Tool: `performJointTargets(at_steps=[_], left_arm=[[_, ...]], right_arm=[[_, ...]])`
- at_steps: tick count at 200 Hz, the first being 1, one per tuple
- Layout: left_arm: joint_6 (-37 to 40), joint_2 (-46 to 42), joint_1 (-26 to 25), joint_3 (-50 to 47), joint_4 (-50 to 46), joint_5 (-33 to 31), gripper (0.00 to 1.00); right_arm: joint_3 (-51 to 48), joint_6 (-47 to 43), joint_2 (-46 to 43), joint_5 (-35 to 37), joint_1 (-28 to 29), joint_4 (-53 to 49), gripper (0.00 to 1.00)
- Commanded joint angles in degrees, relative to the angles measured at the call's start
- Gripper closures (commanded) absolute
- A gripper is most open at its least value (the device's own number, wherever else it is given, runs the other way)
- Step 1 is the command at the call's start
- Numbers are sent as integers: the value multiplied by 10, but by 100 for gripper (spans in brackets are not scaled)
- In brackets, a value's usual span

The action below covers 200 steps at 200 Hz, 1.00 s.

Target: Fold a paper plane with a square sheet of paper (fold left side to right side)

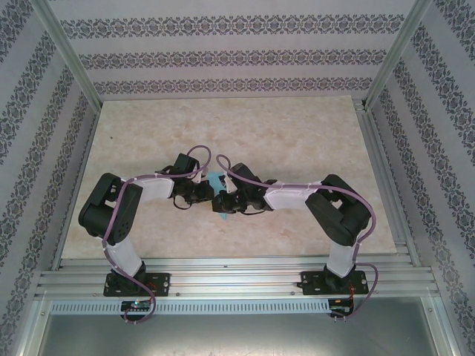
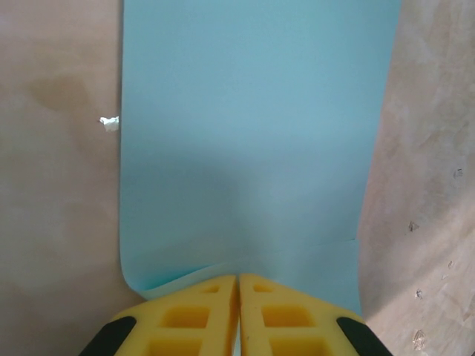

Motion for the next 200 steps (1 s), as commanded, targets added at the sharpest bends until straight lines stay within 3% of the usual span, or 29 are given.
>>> performJointTargets(at_steps=[1,80,200], left_arm=[[15,28,3,-25,-18,-50,89],[17,27,3,-24,-21,-52,90],[16,26,3,-24,-21,-54,90]], right_arm=[[-17,19,11,-7,3,30,88],[-21,8,-2,-1,-20,21,88],[-21,18,38,-13,-2,28,88]])
